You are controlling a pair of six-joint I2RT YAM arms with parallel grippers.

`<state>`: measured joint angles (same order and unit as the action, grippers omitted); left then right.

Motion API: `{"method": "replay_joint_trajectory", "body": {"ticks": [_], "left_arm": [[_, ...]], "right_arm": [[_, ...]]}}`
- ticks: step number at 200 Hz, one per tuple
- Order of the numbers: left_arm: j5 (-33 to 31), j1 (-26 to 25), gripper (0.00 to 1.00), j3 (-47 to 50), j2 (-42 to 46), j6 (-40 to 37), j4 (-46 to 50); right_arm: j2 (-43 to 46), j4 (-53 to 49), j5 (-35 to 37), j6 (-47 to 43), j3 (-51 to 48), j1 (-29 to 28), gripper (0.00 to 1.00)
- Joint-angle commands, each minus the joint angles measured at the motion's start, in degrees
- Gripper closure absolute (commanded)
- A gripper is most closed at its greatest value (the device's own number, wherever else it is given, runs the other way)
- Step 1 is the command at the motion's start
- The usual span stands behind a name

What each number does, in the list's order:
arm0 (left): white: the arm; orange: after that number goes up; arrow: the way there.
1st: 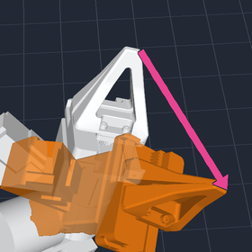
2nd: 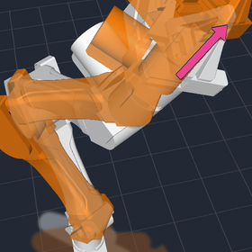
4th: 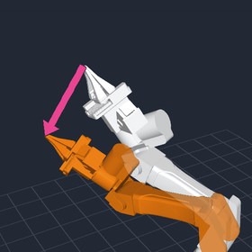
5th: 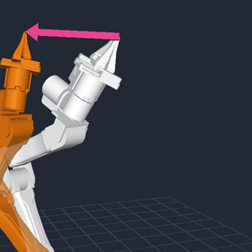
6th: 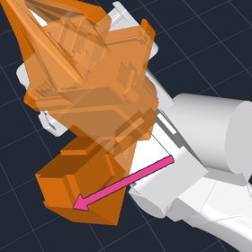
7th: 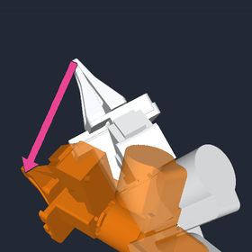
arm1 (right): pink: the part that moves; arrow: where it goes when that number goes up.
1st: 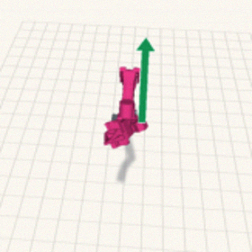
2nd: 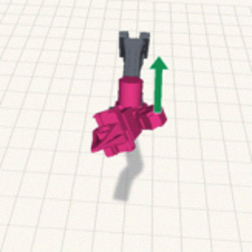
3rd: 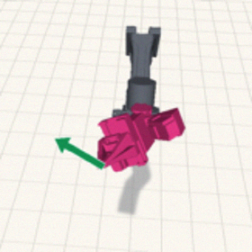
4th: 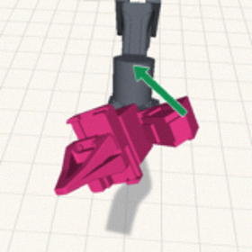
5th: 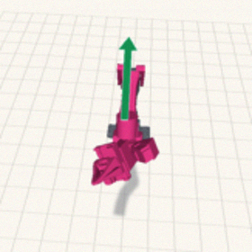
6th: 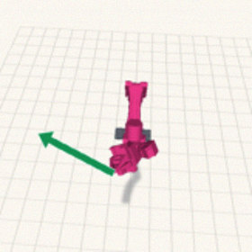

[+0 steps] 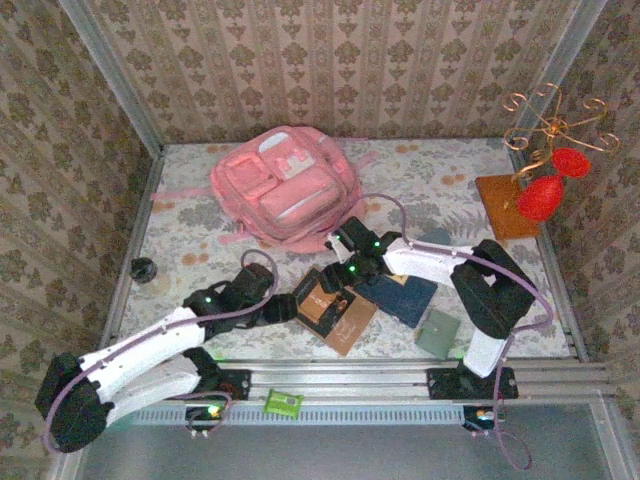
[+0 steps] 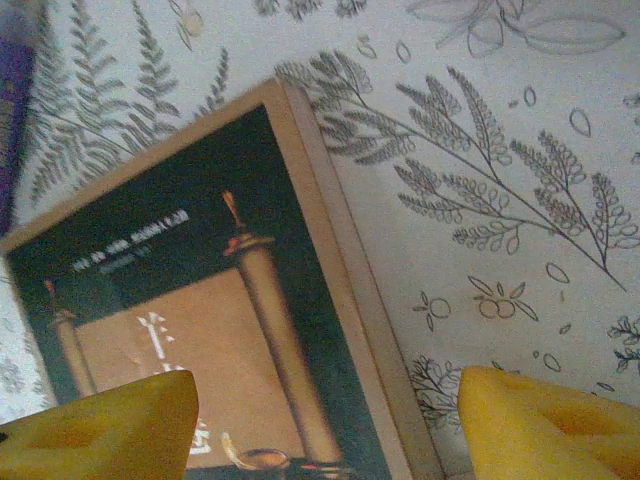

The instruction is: Pack books, pencil case, and school supplies into a backpack

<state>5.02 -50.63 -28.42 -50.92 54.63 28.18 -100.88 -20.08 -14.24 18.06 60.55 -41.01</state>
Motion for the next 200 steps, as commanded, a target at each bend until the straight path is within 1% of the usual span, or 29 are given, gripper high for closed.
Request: {"method": "replay_joint_trajectory", "body": {"ticks": [1, 11, 22, 40, 59, 74, 92, 123, 147, 160, 170, 200], "left_arm": [[-1.6, -3.3, 0.43, 3.3, -0.2, 12.3, -4.3], [-2.1, -4.8, 0.42, 4.6, -1.6, 13.6, -7.9], [-2.6, -5.2, 0.40, 4.8, -3.5, 13.9, -9.3], [-3.9, -5.3, 0.38, 4.7, -6.6, 13.2, -13.3], [-3.5, -4.8, 0.37, 3.2, -11.4, 10.8, -16.9], [0.2, -3.6, 0.37, 2.9, -15.7, 9.3, -21.1], [0.7, -3.1, 0.39, 2.5, -19.1, 8.9, -23.2], [-0.3, -2.0, 0.41, 2.7, -19.8, 8.1, -24.4], [-0.3, -1.0, 0.41, 3.6, -20.1, 8.1, -26.4], [-0.6, -0.7, 0.41, 3.6, -20.3, 7.9, -26.7], [-0.6, -0.4, 0.41, 3.7, -20.3, 7.9, -27.4], [-0.4, 0.3, 0.41, 2.8, -20.6, 6.9, -27.3]], "right_arm": [[-2.8, -6.3, -2.4, -1.5, 2.6, -0.1, 0.31], [-3.3, -6.2, -3.6, -1.2, 2.6, -0.1, 0.32], [-4.1, -6.8, -3.8, -0.8, 3.1, -0.1, 0.32], [-5.2, -7.8, -2.0, -1.0, 3.6, -0.1, 0.32], [-5.8, -8.0, -2.7, -1.1, 3.7, 0.0, 0.35], [-5.3, -7.2, -6.0, -0.9, 2.9, 0.0, 0.36], [-5.4, -6.8, -10.9, -0.2, 2.0, 0.5, 0.38], [-6.2, -6.5, -17.8, -0.1, 1.3, 1.2, 0.43], [-5.4, -1.7, -23.2, 1.2, -0.7, 2.4, 0.48], [-4.3, 2.6, -25.6, 3.0, -2.1, 3.3, 0.53], [-3.9, 4.5, -26.2, 3.9, -2.5, 3.4, 0.58], [-2.7, 5.1, -25.3, 4.0, -1.9, 3.6, 0.76]]}}
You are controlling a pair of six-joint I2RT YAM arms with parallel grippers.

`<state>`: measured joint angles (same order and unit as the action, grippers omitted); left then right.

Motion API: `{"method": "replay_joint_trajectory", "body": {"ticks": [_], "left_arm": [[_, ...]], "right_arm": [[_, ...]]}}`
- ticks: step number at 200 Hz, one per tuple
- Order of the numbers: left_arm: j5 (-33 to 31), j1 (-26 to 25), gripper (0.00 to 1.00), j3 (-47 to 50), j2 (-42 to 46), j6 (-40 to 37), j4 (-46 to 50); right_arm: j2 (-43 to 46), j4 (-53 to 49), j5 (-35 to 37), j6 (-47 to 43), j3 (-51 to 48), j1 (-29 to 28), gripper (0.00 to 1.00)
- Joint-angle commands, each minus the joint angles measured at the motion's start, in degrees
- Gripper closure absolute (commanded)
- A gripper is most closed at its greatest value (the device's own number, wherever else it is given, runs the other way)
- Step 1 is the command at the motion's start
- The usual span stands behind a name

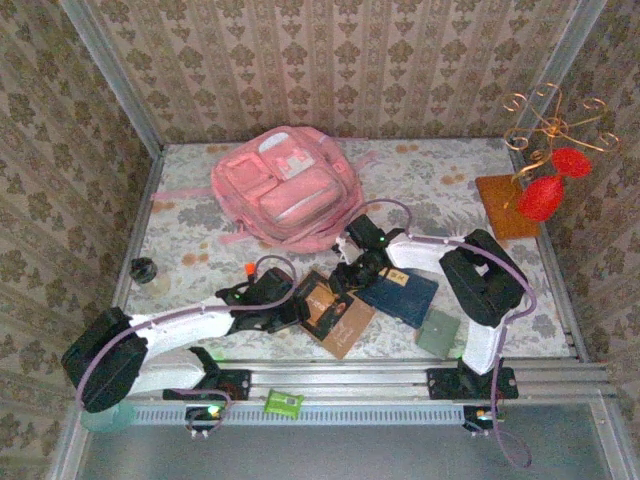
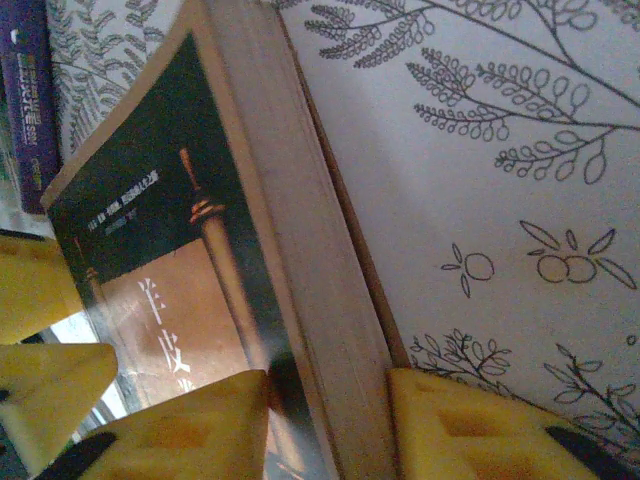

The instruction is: Pack books, pencil case, and school supplies into a backpack

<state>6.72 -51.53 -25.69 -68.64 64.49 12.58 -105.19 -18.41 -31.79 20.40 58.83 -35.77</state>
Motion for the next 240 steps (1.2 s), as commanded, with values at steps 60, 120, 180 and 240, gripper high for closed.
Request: {"method": "replay_joint_trajectory", "body": {"ticks": [60, 120, 180, 240], "left_arm": [[-2.1, 2.3, 0.32, 1.0, 8.4, -10.2, -14.9], [13.1, 15.2, 0.12, 0.1, 22.8, -12.5, -22.7], [24.5, 20.2, 0.10, -5.7, 14.2, -7.6, -34.2], [27.4, 22.1, 0.58, -11.2, 9.2, -9.8, -38.7]], "right_arm": [[16.5, 8.4, -11.8, 6.5, -3.7, 3.3, 1.00], [32.1, 20.8, -10.3, 23.1, -6.0, 8.2, 1.00], [34.5, 30.5, -7.7, 31.8, -5.8, 8.4, 1.00], [31.2, 24.5, -4.8, 26.5, -2.3, 9.1, 1.00]]}}
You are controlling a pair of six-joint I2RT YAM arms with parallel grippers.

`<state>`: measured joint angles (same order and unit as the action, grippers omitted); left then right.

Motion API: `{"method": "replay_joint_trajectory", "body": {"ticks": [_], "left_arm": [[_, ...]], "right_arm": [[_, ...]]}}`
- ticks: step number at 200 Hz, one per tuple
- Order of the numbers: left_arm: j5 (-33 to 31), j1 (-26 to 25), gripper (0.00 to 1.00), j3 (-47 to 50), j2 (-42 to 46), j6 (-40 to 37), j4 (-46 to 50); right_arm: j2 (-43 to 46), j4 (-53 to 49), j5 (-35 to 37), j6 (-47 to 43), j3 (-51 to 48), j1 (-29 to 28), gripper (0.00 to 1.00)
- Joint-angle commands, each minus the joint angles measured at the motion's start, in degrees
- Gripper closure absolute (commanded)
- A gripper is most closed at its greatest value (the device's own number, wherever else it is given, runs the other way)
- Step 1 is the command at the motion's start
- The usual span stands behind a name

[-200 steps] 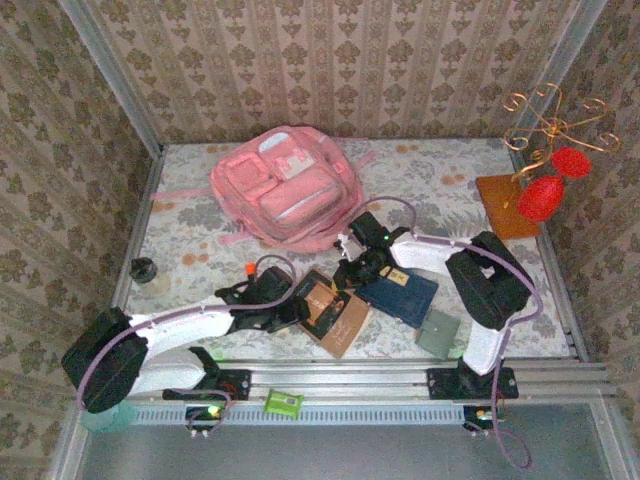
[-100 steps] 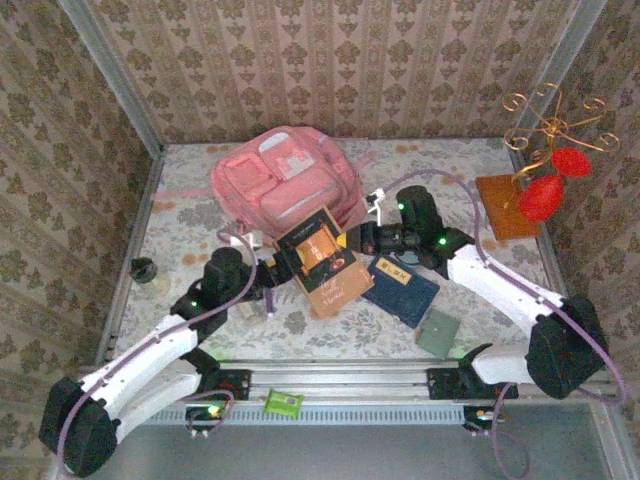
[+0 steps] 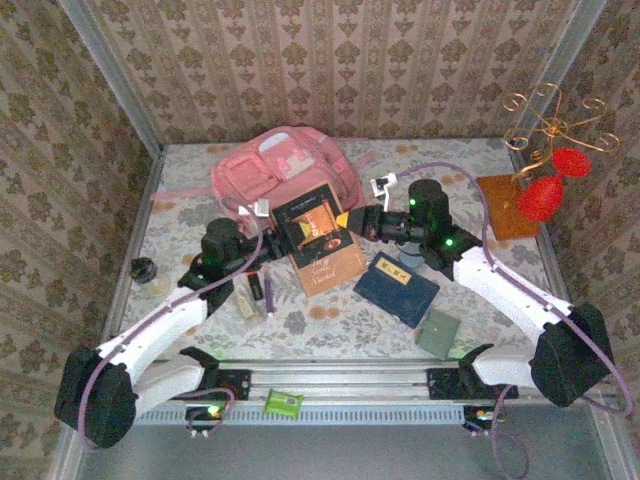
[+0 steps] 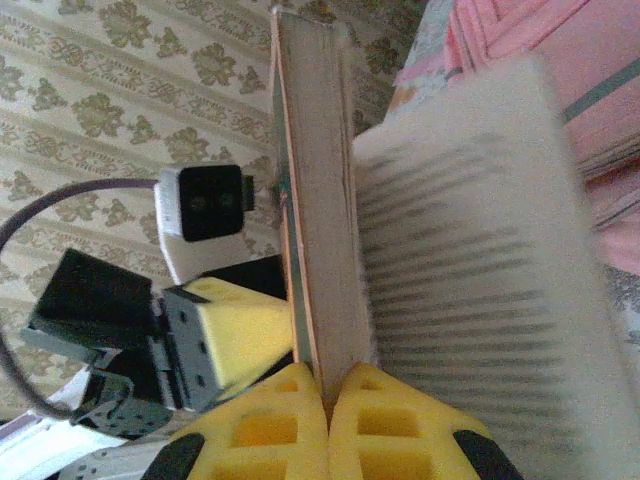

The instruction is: Pack books, pencil case, and school supplies into a backpack

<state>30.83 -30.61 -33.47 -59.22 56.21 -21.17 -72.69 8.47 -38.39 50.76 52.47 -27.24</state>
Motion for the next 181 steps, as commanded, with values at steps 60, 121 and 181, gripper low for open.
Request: {"method": "replay_joint_trajectory", "body": {"ticks": [60, 121, 181], "left_arm": [[10.1, 5.7, 1.00, -6.9, -2.4, -3.7, -7.4], [9.6, 5.8, 1.00, -5.2, -3.2, 4.5, -16.8], [7.3, 5.7, 1.00, -4.9, -7.1, 11.8, -23.8]], "right_arm": [[-0.9, -12.5, -2.7, -15.7, 5.3, 3.8, 0.16], [-4.3, 1.9, -5.5, -13.3, -2.0, 0.8, 0.00], [-6.0, 24.3, -11.0, -1.7, -6.7, -1.9, 0.24]]}}
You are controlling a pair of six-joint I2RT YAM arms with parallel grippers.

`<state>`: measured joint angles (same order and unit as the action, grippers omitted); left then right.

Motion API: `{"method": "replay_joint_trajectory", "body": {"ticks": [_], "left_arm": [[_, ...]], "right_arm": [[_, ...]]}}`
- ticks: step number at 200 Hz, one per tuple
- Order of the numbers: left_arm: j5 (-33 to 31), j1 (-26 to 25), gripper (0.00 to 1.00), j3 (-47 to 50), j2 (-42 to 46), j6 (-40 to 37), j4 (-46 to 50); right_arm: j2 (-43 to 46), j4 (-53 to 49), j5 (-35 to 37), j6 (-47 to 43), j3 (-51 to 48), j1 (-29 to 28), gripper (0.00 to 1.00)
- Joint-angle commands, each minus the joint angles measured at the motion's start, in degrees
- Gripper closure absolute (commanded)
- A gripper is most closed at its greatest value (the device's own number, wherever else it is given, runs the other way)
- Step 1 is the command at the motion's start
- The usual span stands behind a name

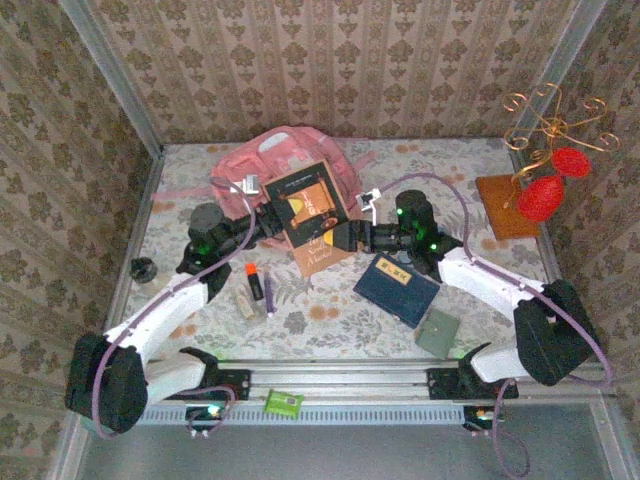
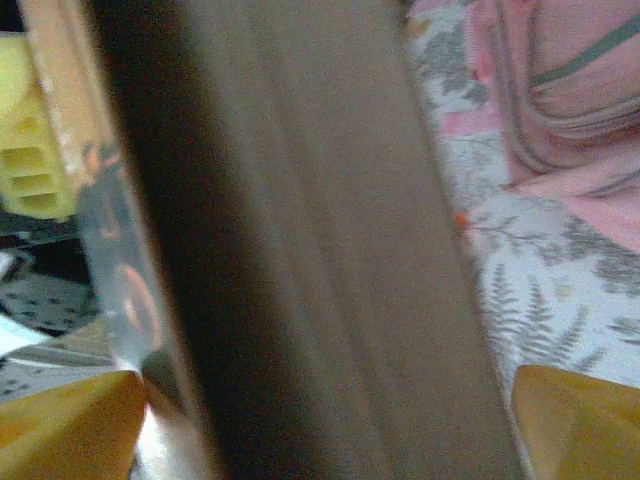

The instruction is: Pack books, pencil case, and school supplies into a backpack

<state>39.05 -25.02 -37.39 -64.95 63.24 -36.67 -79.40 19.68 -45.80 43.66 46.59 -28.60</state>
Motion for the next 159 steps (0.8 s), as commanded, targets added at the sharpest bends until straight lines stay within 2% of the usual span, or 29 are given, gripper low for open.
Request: {"method": "replay_joint_trajectory", "body": {"ticks": [1, 18, 23, 48, 56, 63, 74, 83, 98, 110, 125, 159], "left_arm": [[-1.0, 0.1, 1.00, -1.0, -1.4, 4.8, -8.2], [-1.8, 0.3, 1.00, -1.1, -2.1, 3.5, -5.1], [-3.8, 0.4, 1.00, -1.2, -2.2, 2.8, -4.0], [-6.2, 0.5, 1.00, -1.6, -3.4, -0.1, 0.2], [-6.4, 0.6, 0.99, -2.5, -4.1, -1.8, 2.9], [-6.4, 0.5, 0.91, -3.5, -4.7, -3.5, 5.3], [-6.5, 0.4, 0.73, -5.1, -5.7, -7.0, 9.3], [-7.4, 0.5, 0.53, -6.1, -6.2, -10.8, 13.3], [-12.9, 0.4, 0.39, -9.4, -6.9, -20.5, 25.2], [-18.5, -0.2, 0.32, -13.5, -9.3, -30.1, 35.0], [-25.3, -0.7, 0.31, -19.3, -15.0, -40.0, 44.8], [-30.0, -6.6, 0.30, -30.3, -28.0, -54.5, 54.0]], "right_arm": [[0.8, 13.4, -3.6, 5.5, -1.0, -0.4, 0.25], [2.6, 15.5, -2.5, 8.1, -2.6, 1.4, 0.44], [3.3, 15.2, -2.1, 8.2, -3.0, 1.9, 0.49], [5.9, 10.5, 1.2, 7.4, -3.5, 3.7, 0.74], [6.4, 8.6, 2.6, 7.1, -3.4, 4.3, 0.89], [6.7, 7.3, 3.9, 7.2, -3.4, 4.9, 1.00], [7.3, 6.4, 5.0, 7.5, -3.7, 6.1, 1.00], [7.8, 3.9, 5.7, 7.3, -3.5, 7.7, 1.00], [9.1, -2.6, 6.8, 5.6, -3.0, 12.0, 1.00], [10.5, -7.2, 7.3, 4.2, -2.6, 16.2, 1.00], [11.8, -11.3, 7.2, 2.6, -2.0, 20.4, 1.00], [12.7, -19.7, 8.3, -2.3, 0.6, 23.4, 1.00]]}}
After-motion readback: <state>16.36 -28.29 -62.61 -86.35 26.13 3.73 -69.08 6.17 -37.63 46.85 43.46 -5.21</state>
